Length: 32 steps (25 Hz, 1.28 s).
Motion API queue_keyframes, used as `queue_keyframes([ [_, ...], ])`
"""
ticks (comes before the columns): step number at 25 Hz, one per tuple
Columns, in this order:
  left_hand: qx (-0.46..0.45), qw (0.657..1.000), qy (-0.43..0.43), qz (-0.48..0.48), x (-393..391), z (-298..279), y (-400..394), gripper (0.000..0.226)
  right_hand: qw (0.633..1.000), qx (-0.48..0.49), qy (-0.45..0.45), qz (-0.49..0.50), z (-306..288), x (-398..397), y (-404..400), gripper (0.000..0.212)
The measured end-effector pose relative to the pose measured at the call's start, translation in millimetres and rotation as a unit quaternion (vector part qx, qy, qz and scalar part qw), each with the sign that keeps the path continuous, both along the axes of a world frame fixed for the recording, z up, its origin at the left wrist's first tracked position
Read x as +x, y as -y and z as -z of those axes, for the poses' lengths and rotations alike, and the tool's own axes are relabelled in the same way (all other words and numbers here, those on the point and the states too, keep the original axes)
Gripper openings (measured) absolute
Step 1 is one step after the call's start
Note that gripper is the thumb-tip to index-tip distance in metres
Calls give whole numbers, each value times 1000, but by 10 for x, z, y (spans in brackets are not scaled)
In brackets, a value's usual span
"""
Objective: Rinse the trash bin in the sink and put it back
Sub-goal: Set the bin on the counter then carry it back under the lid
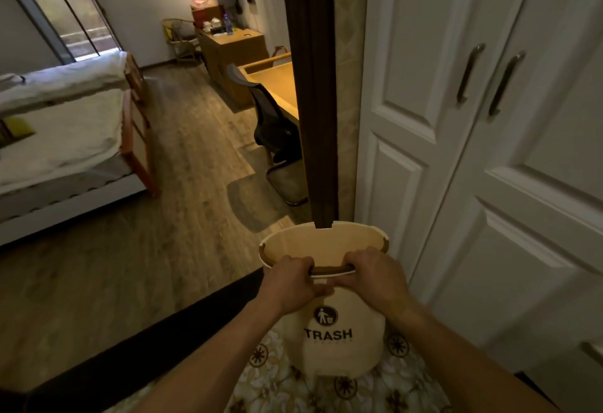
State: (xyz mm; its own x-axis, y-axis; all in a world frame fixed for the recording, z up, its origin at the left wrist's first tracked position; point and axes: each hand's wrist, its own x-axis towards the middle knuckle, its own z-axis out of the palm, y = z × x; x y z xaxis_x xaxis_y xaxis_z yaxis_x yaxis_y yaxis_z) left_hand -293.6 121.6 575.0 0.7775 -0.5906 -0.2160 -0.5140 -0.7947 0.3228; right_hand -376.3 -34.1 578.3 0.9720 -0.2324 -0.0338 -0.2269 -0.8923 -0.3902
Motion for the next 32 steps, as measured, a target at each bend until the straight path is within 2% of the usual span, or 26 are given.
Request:
queue_keyframes([
  [5, -3, 999, -7, 33, 584, 151, 234, 42, 999, 7, -26, 39, 105, 481, 222, 41],
  [10, 8, 993, -20, 115, 1301, 319, 395, 48, 993, 11, -42, 106, 240, 964, 239, 38],
  [17, -23, 965, -23, 259, 2148, 419, 486, 48, 967, 55, -29, 246, 355, 1470, -1, 36],
  [22, -13, 941, -28, 337, 2370, 676, 636, 50, 938, 78, -55, 332, 651, 1513, -96, 42],
  [25, 10, 938, -46, 342, 2386, 1000, 631, 60, 930, 94, -87, 344, 937, 1488, -98, 61],
  [26, 15, 939, -46, 341, 2386, 1120, 620, 63, 924, 110, -99, 352, 1062, 1480, -99, 61],
  [29, 30, 935, -76, 344, 2360, 1624, 596, 64, 906, 169, -142, 360, 1560, 1435, -55, 41],
  [32, 77, 931, -151, 324, 2311, 2222, 464, 48, 876, 256, -196, 359, 2176, 1382, -111, 43],
])
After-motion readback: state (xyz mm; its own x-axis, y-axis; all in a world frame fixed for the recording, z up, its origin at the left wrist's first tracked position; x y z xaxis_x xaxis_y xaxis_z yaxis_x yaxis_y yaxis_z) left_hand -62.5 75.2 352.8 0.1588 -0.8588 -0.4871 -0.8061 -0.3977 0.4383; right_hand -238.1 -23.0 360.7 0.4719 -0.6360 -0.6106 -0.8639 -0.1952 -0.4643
